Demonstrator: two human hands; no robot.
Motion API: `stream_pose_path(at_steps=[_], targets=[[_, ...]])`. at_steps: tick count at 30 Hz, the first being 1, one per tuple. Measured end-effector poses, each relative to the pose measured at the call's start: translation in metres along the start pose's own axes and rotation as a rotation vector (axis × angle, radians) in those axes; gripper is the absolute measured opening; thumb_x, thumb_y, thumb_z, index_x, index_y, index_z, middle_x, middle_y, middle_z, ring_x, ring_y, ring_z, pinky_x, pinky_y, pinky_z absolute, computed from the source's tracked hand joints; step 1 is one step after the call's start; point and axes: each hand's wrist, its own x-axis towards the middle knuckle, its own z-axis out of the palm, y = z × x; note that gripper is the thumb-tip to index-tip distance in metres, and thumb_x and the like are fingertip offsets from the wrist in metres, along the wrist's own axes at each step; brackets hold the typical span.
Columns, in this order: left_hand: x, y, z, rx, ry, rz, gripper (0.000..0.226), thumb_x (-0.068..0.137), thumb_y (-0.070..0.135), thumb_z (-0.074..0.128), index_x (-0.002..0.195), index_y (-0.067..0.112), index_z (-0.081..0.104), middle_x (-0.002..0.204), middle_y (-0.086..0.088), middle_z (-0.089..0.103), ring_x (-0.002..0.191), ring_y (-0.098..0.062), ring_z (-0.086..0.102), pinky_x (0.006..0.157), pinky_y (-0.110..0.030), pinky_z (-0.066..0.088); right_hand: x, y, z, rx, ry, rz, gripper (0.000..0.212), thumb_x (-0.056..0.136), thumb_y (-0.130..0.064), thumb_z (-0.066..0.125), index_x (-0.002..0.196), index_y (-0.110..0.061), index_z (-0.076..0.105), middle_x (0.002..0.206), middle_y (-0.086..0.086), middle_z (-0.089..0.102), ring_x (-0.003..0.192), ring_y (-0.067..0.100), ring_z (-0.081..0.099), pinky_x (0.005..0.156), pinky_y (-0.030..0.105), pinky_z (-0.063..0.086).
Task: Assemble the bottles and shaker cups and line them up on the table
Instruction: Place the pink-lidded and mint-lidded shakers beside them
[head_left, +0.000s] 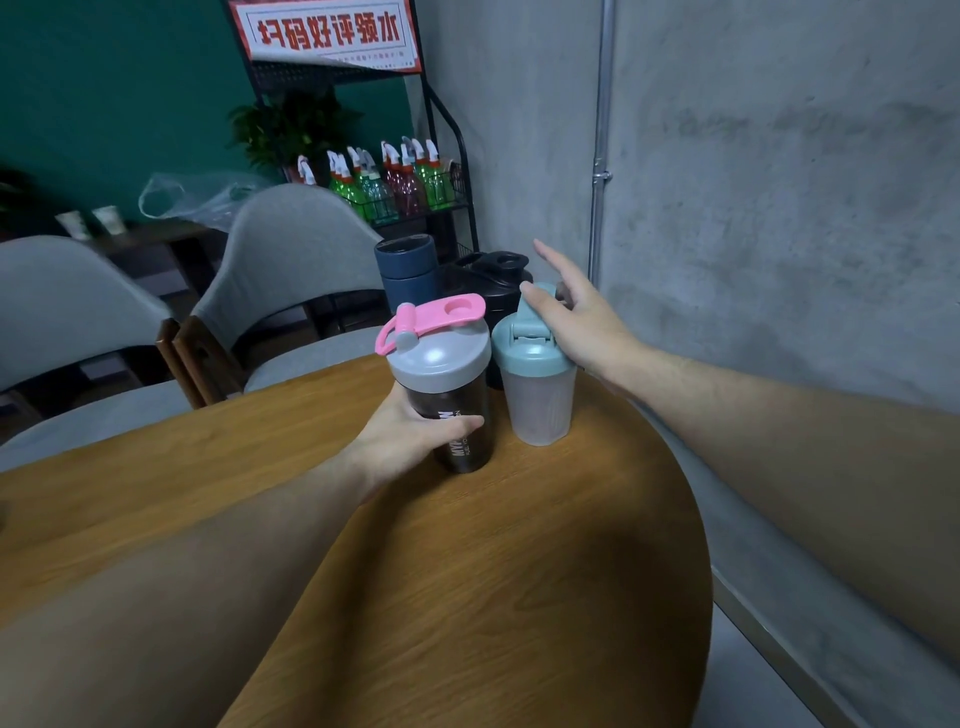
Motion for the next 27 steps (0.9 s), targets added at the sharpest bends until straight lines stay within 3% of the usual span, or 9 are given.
stream_pose_path(at_steps=[2,5,7,10,12,17,21,24,27], targets=[[0.003,-0.002,0.001,-0.016,0.028,-0.011,0.066,0.081,0.021,0.083,0.134,0.029,0.044,0.121,0.011,0.064,0.111,-0.006,0.060,0.081,-0.019,0.048,0.004,0.001,0.000,-0.016,0.011,0.029,0.043,0.107,-0.037,0.050,0.150,-0.038,0.048,0.133,-0.016,0.055,0.118,0.012,0.059,0.101,0.028,0.048],[0.010,-0.004,0.002,-0.035,0.052,-0.027,0.071,0.079,0.024,0.084,0.137,0.027,0.044,0.123,0.007,0.065,0.113,-0.010,0.061,0.084,-0.026,0.050,0.006,0.002,-0.001,-0.042,-0.008,0.065,0.034,0.106,-0.041,0.047,0.133,-0.035,0.067,0.115,-0.026,0.063,0.110,0.006,0.063,0.098,0.024,0.048],[0.013,-0.005,0.003,-0.036,0.055,-0.041,0.073,0.079,0.026,0.085,0.139,0.027,0.043,0.125,0.006,0.064,0.115,-0.012,0.061,0.087,-0.030,0.051,0.007,0.003,-0.002,-0.041,-0.016,0.069,0.035,0.106,-0.042,0.046,0.135,-0.035,0.066,0.120,-0.024,0.063,0.114,0.003,0.059,0.102,0.024,0.046],[0.017,-0.003,0.004,-0.038,0.069,-0.088,0.081,0.076,0.032,0.086,0.142,0.027,0.040,0.129,0.005,0.062,0.117,-0.016,0.059,0.096,-0.039,0.050,0.005,0.003,-0.001,-0.006,0.027,0.051,0.042,0.102,-0.050,0.050,0.142,-0.037,0.059,0.147,-0.009,0.056,0.135,0.010,0.051,0.118,0.037,0.039],[0.019,-0.002,0.006,-0.040,0.079,-0.126,0.086,0.075,0.035,0.087,0.145,0.026,0.038,0.131,0.005,0.060,0.117,-0.017,0.058,0.094,-0.038,0.048,0.001,-0.001,0.000,-0.003,0.078,0.035,0.044,0.100,-0.052,0.052,0.141,-0.038,0.058,0.153,-0.005,0.050,0.141,0.013,0.046,0.121,0.042,0.034],[0.011,0.005,0.002,-0.026,0.037,-0.216,0.115,0.064,0.038,0.094,0.155,0.025,0.024,0.151,0.001,0.048,0.131,-0.023,0.050,0.104,-0.039,0.042,-0.012,-0.024,-0.001,-0.017,0.127,-0.047,0.031,0.104,-0.036,0.055,0.134,-0.030,0.060,0.145,-0.007,0.049,0.128,0.001,0.040,0.107,0.019,0.028],[-0.017,0.012,-0.021,0.050,-0.007,-0.272,0.132,0.054,0.048,0.092,0.159,0.027,0.015,0.163,-0.005,0.031,0.144,-0.030,0.038,0.118,-0.049,0.035,-0.025,-0.053,0.014,-0.079,0.123,-0.153,0.022,0.103,-0.025,0.059,0.124,-0.024,0.065,0.125,-0.007,0.056,0.118,0.004,0.051,0.088,-0.004,0.029],[-0.052,0.013,-0.056,0.084,0.047,-0.284,0.111,0.065,0.052,0.087,0.155,0.028,0.028,0.161,-0.002,0.032,0.140,-0.028,0.043,0.113,-0.050,0.042,-0.040,-0.080,0.041,-0.073,0.086,-0.250,0.014,0.100,-0.022,0.062,0.112,-0.027,0.067,0.113,-0.011,0.058,0.113,0.010,0.060,0.093,0.006,0.039],[-0.085,0.010,-0.093,0.103,0.107,-0.297,0.079,0.080,0.047,0.080,0.145,0.029,0.041,0.148,-0.001,0.045,0.128,-0.024,0.053,0.102,-0.045,0.053,-0.055,-0.101,0.072,-0.077,-0.016,-0.275,0.014,0.099,-0.025,0.063,0.111,-0.032,0.064,0.119,-0.010,0.059,0.106,0.007,0.065,0.093,0.014,0.045]])
